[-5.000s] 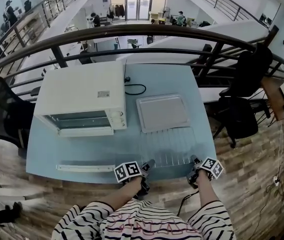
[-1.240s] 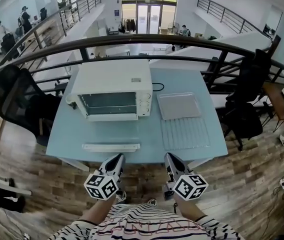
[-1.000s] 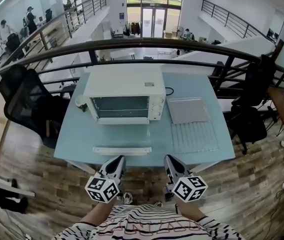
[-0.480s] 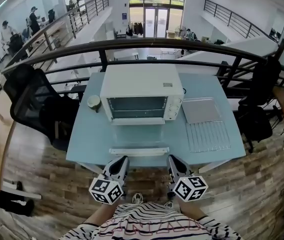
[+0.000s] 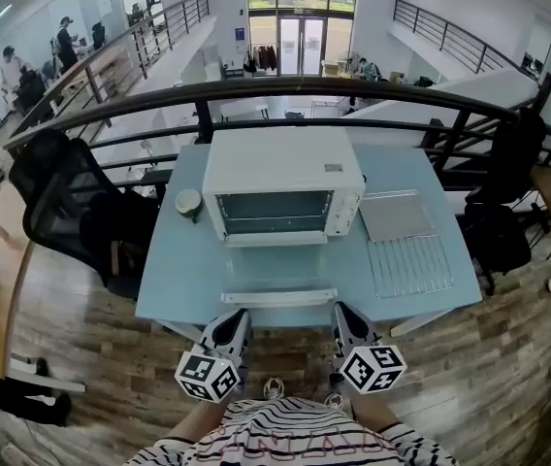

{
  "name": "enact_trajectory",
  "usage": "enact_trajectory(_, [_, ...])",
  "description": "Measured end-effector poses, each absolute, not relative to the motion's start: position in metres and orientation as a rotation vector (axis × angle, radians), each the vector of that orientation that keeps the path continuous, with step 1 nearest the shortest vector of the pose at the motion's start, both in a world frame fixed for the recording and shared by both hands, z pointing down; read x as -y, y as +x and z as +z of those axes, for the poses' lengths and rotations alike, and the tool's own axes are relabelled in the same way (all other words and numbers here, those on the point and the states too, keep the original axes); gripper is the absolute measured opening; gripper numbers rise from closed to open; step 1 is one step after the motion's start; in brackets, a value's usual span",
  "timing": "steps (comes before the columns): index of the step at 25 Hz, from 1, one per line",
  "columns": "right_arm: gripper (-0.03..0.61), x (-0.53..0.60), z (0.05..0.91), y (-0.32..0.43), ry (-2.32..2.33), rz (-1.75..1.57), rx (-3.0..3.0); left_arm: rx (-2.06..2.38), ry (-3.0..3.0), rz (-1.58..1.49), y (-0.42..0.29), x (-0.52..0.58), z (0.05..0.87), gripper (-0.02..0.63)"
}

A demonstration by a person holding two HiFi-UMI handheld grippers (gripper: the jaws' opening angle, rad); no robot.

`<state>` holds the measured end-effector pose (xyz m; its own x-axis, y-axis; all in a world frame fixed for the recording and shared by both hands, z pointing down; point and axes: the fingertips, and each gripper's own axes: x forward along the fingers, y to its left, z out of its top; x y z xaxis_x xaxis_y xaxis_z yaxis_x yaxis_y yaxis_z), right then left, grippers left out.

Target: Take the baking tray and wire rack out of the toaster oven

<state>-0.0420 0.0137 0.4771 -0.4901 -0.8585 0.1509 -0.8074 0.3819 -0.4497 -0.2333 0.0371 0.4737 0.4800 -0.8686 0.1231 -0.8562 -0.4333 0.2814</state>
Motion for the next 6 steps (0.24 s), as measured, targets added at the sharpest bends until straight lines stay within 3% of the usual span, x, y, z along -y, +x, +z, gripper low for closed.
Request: enact_trajectory(6, [0.026, -0.022, 0.4792, -0.04, -1.554, -0.725, -2.501, 1.463, 2.461, -0.054, -0.2332, -0.0408, 0.468, 0.021])
